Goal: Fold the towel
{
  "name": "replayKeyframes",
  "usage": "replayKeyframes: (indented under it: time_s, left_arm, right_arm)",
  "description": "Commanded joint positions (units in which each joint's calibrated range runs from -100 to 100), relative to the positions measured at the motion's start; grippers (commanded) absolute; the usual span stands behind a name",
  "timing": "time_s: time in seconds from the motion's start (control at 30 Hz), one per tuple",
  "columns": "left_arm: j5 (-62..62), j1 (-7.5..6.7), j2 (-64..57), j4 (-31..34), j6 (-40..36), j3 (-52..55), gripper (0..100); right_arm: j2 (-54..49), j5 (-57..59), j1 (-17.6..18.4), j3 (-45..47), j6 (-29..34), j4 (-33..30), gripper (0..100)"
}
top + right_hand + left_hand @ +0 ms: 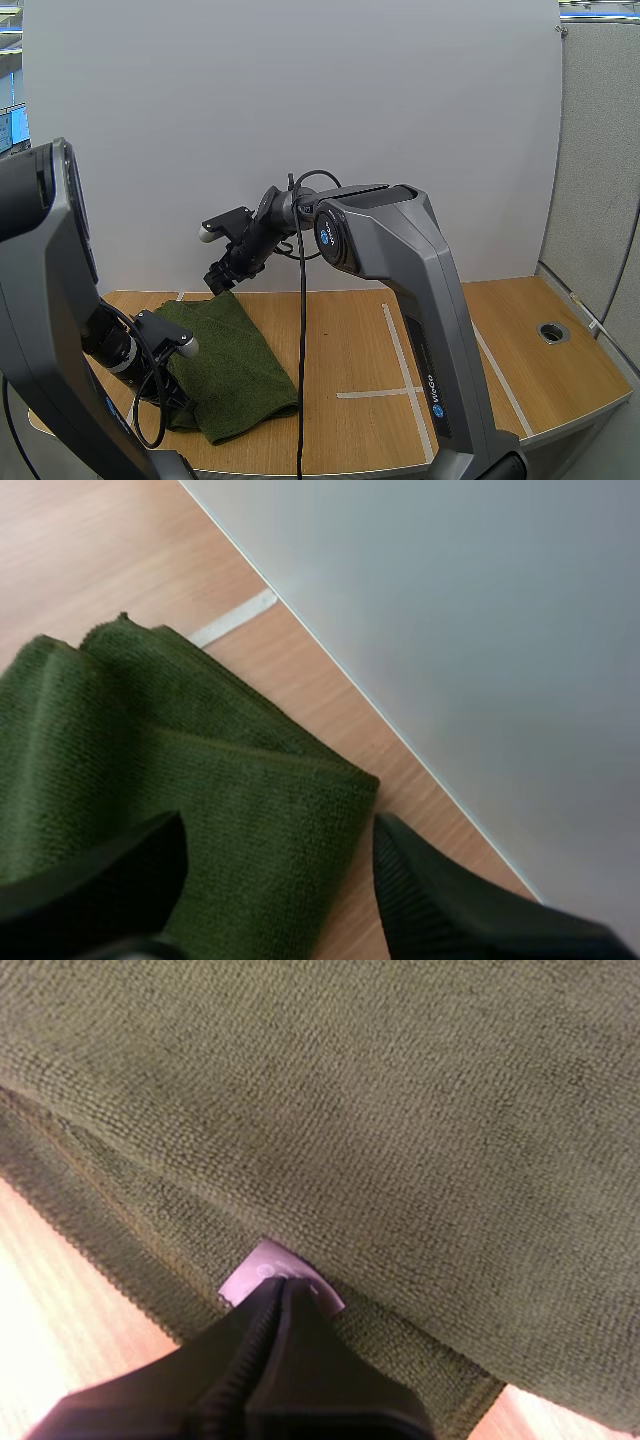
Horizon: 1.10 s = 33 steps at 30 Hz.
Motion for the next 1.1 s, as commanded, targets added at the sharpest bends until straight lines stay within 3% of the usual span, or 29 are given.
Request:
replayKeyframes:
  time_s: [0.0, 0.27, 0.73, 0.9, 1.07]
  left_arm:
    - [-5.6, 0.02, 2.0, 0.7, -0.3, 1.0, 0]
    - [-5.6, 0.02, 2.0, 0.7, -0.3, 1.0, 0]
    - [-5.4, 0.02, 2.0, 0.7, -0.3, 1.0, 0]
    - [-4.9, 0.02, 2.0, 0.7, -0.3, 1.0, 0]
    - [-4.0, 0.02, 0.4, 0.7, -1.0, 0.4, 0]
  right_arm:
    - [1.2, -2.5, -0.1, 0.2, -0.4, 0.1, 89]
    - [2.7, -5.6, -0.1, 0.2, -0.4, 0.2, 85]
    - [2.7, -6.0, -0.1, 0.4, -0.4, 0.2, 30]
    - [2.7, -5.8, -0.1, 0.6, -0.4, -0.3, 3]
    - [2.7, -4.4, -0.4, 0.6, -0.4, -1.3, 0]
